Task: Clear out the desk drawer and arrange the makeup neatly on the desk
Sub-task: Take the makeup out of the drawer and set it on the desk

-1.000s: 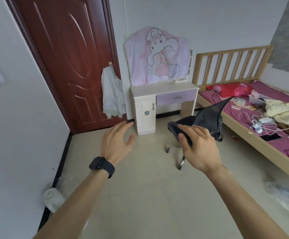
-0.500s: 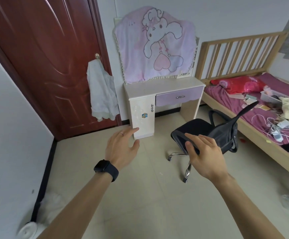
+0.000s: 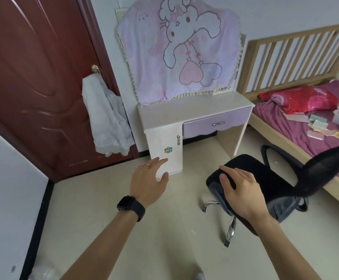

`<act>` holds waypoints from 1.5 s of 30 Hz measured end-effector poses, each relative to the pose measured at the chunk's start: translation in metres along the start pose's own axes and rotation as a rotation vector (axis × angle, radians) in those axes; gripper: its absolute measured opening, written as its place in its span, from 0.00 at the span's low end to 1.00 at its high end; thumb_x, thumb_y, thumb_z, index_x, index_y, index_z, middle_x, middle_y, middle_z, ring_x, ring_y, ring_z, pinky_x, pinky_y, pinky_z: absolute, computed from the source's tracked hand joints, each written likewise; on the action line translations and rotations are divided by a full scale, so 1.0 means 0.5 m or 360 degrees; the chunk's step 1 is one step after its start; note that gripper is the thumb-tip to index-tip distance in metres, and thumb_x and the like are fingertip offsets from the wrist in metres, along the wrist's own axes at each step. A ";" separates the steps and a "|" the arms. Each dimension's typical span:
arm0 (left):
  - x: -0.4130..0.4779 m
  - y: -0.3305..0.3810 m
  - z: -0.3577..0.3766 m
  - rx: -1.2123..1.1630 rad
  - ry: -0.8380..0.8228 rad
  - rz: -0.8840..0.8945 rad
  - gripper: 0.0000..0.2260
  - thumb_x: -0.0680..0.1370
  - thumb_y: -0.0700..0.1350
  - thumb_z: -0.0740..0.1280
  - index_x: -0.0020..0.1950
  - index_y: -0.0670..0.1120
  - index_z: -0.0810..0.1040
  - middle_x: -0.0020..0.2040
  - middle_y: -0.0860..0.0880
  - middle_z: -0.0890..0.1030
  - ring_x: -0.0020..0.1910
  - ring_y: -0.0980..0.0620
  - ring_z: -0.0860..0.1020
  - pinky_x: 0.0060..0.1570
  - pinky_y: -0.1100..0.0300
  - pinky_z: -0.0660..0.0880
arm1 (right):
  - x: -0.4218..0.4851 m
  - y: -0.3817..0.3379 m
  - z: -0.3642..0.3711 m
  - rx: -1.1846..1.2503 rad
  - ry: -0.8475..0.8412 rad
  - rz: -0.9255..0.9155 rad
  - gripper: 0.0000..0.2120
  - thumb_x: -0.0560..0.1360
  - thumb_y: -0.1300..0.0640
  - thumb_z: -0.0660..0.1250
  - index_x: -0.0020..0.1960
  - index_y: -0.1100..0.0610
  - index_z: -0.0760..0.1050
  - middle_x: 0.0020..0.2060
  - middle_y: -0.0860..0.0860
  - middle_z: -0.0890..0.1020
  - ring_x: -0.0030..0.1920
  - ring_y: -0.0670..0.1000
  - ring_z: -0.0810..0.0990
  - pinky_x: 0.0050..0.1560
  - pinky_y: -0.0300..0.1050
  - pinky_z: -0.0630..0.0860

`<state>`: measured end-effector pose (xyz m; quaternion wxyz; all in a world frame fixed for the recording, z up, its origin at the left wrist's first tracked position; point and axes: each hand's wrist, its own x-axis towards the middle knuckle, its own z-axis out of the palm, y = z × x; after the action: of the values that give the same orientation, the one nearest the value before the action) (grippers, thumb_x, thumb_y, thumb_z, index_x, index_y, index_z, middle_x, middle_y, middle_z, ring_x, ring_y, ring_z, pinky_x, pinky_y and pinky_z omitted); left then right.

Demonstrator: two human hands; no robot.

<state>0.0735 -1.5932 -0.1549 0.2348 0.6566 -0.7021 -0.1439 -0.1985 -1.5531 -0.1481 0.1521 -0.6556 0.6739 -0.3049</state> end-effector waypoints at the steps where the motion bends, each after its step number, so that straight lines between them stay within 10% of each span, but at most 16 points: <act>1: 0.042 -0.003 0.008 -0.0014 -0.0008 -0.0031 0.20 0.80 0.51 0.65 0.72 0.59 0.71 0.75 0.55 0.70 0.70 0.51 0.71 0.69 0.50 0.67 | 0.046 0.004 0.009 0.0024 -0.0015 0.0006 0.18 0.82 0.48 0.60 0.70 0.48 0.76 0.56 0.46 0.83 0.70 0.54 0.71 0.67 0.59 0.72; 18: 0.686 -0.143 0.149 -0.0007 -0.0083 -0.0090 0.19 0.79 0.52 0.65 0.71 0.61 0.72 0.72 0.54 0.73 0.70 0.52 0.70 0.70 0.58 0.63 | 0.674 0.023 0.231 -0.0034 -0.0273 0.0109 0.19 0.84 0.46 0.58 0.73 0.47 0.73 0.63 0.45 0.80 0.72 0.50 0.67 0.71 0.52 0.66; 45: 1.446 -0.158 0.629 0.0182 -0.0940 0.0133 0.18 0.82 0.53 0.60 0.73 0.60 0.70 0.78 0.53 0.65 0.75 0.52 0.63 0.73 0.54 0.62 | 1.246 0.414 0.555 0.0608 -0.0311 0.1465 0.15 0.83 0.49 0.60 0.69 0.45 0.75 0.62 0.49 0.81 0.61 0.50 0.77 0.62 0.44 0.71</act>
<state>-0.0422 -2.3498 -0.3602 -0.0111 0.5691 -0.7734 -0.2790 -0.2533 -2.2294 -0.3661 0.4502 -0.2765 0.8078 -0.2613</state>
